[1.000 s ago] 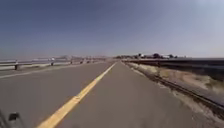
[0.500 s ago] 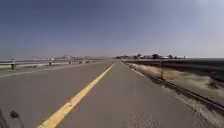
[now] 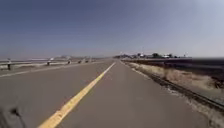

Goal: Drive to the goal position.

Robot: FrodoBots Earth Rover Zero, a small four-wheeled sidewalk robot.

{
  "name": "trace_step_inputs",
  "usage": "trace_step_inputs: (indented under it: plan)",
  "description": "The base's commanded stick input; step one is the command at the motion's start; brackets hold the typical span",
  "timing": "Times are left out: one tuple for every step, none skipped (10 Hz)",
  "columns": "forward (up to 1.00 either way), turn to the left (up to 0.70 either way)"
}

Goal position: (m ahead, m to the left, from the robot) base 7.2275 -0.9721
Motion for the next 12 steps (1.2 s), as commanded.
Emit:
trace_step_inputs:
  plan:
    - [0.5,0.0]
    - [0.5,0.0]
    - [0.5,0.0]
    - [0.5,0.0]
    - [0.5,0.0]
    - [0.5,0.0]
    - [0.5,0.0]
    - [0.5,0.0]
    - [0.5,0.0]
    - [0.5,0.0]
    - [0.5,0.0]
    - [0.5,0.0]
